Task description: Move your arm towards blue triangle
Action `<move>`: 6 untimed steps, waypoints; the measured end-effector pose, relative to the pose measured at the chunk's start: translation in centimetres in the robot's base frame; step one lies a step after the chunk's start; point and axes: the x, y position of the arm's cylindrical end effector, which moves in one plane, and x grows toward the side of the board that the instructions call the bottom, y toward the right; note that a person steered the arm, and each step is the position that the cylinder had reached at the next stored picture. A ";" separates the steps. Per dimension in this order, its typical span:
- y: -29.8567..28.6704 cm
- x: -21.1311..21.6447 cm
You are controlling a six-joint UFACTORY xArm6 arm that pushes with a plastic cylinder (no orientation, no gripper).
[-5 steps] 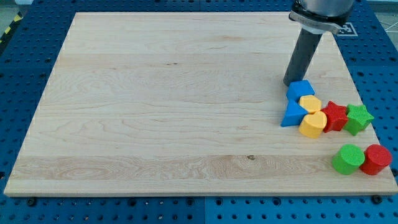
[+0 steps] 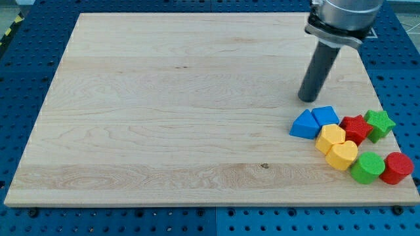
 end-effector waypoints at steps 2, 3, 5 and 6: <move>-5.8 1.4; -6.9 4.2; -2.7 5.4; -0.9 5.7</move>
